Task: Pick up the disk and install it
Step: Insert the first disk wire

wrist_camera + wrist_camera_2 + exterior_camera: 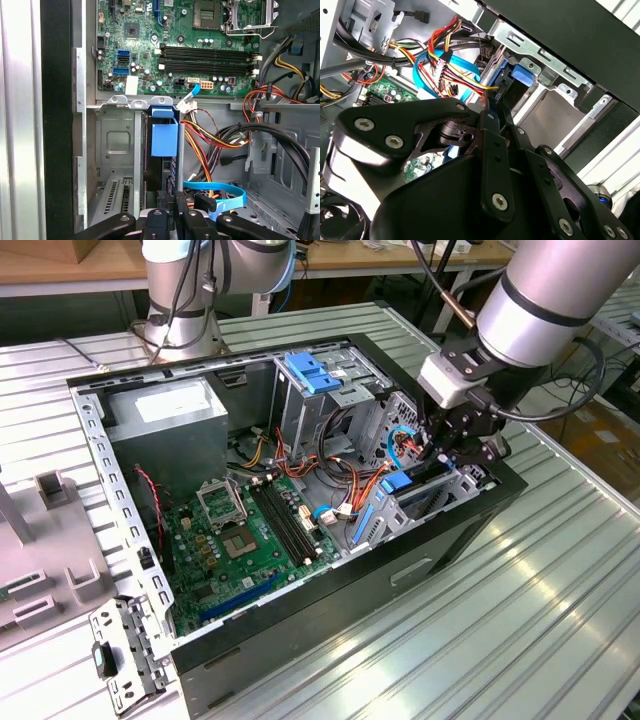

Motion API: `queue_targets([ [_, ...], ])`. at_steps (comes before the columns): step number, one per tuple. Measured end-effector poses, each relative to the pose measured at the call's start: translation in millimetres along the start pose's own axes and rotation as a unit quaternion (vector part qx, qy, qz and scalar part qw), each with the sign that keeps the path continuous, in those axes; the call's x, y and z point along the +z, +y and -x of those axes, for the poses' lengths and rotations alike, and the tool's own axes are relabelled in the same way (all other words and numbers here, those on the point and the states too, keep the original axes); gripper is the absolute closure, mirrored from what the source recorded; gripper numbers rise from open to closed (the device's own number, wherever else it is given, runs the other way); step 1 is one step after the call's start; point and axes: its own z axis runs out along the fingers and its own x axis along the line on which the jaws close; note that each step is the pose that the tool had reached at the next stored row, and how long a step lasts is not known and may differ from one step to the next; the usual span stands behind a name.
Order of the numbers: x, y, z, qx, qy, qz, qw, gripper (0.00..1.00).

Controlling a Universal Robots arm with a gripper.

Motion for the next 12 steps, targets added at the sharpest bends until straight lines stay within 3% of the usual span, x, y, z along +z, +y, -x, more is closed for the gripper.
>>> queue_targets([
  [5, 4.0, 0.3, -0.6, 0.000, 0.0002, 0.0000, 1.00000, 0.83],
  [12, 4.4, 0.4, -0.8, 0.000, -0.0001, -0.0001, 1.00000, 0.82],
])
